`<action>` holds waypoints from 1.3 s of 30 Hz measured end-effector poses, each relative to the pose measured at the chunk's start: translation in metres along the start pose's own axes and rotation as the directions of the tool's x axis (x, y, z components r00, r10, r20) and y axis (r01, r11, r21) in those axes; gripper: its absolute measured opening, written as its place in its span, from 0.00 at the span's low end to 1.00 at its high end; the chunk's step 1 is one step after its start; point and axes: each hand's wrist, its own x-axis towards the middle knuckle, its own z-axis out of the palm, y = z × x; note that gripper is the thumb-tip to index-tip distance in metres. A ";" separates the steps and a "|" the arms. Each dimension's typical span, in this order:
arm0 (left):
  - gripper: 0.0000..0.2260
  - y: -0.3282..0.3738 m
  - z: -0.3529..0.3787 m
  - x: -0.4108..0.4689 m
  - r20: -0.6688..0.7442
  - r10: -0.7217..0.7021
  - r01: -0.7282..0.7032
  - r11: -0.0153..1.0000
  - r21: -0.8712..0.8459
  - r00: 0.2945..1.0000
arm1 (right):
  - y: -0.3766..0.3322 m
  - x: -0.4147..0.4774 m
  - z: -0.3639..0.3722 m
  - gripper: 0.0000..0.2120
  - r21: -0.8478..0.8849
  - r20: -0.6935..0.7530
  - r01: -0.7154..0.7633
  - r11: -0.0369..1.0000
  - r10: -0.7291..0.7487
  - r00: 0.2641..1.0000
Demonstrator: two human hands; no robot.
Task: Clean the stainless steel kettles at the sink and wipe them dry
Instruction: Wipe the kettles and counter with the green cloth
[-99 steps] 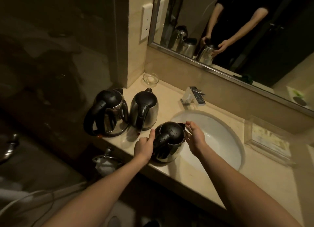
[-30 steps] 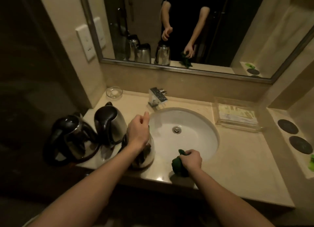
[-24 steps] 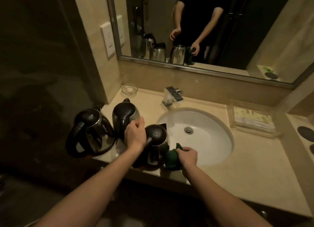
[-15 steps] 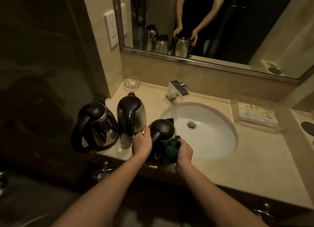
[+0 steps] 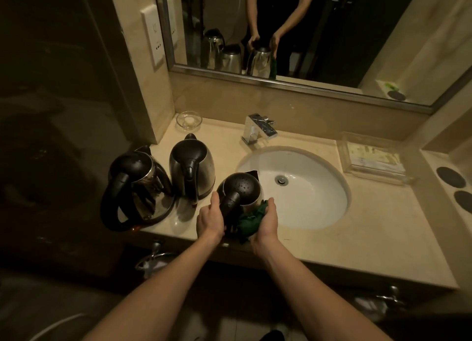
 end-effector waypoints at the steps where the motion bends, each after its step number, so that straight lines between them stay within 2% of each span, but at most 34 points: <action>1: 0.26 0.001 0.000 -0.001 0.001 0.003 -0.003 1.000 0.008 1.000 | -0.001 -0.001 0.002 0.29 0.009 0.007 0.007 1.000 -0.007 1.000; 5: 0.26 0.002 0.000 -0.001 0.003 0.003 -0.003 0.999 0.048 1.000 | 0.000 -0.004 0.012 0.19 0.022 -0.014 0.106 0.994 -0.106 0.994; 7: 0.27 0.003 -0.001 -0.003 0.008 0.000 0.000 0.999 0.042 1.000 | 0.001 -0.002 0.017 0.18 0.013 -0.028 0.148 0.989 -0.148 0.989; 9: 0.27 0.004 -0.001 -0.001 0.019 -0.012 0.012 0.999 0.035 1.000 | 0.004 -0.002 0.020 0.22 -0.025 -0.046 0.150 0.988 -0.151 0.987; 12: 0.29 0.003 -0.001 0.000 0.034 -0.031 0.030 0.999 0.013 0.999 | 0.009 0.005 0.017 0.31 -0.080 -0.084 0.068 0.994 -0.075 0.994; 16: 0.32 0.002 0.001 -0.001 0.049 -0.042 0.041 0.999 0.017 0.998 | 0.003 0.006 0.011 0.34 -0.051 -0.031 -0.036 0.998 0.034 0.999; 20: 0.36 0.002 0.006 0.000 0.036 -0.044 0.042 0.998 0.046 0.998 | -0.012 0.006 0.009 0.32 -0.062 0.026 0.043 0.997 -0.041 0.999; 23: 0.33 0.001 0.007 0.003 0.025 -0.041 0.040 0.999 0.031 0.999 | -0.022 0.005 0.012 0.28 -0.123 0.045 0.124 0.985 -0.119 0.992; 26: 0.31 0.001 0.008 0.006 0.015 -0.032 0.031 0.999 0.042 0.999 | -0.021 0.010 0.013 0.21 -0.209 -0.005 0.148 0.967 -0.153 0.988; 29: 0.30 0.002 0.008 0.006 0.004 -0.009 0.009 0.999 0.037 1.000 | -0.016 0.020 0.010 0.27 -0.288 -0.055 0.103 0.952 -0.124 0.991; 34: 0.37 0.000 0.003 0.011 0.021 -0.047 0.046 0.998 0.037 0.999 | -0.012 0.026 0.002 0.35 -0.151 -0.008 -0.078 0.985 0.077 0.997; 36: 0.37 0.001 0.000 0.012 0.039 -0.043 0.042 0.999 0.035 0.998 | -0.014 0.026 0.002 0.36 -0.129 0.009 -0.066 0.989 0.068 0.998; 39: 0.36 0.002 -0.004 0.014 0.084 -0.038 0.038 0.999 0.008 0.996 | -0.022 0.024 0.004 0.33 -0.156 0.020 0.040 0.987 -0.038 0.999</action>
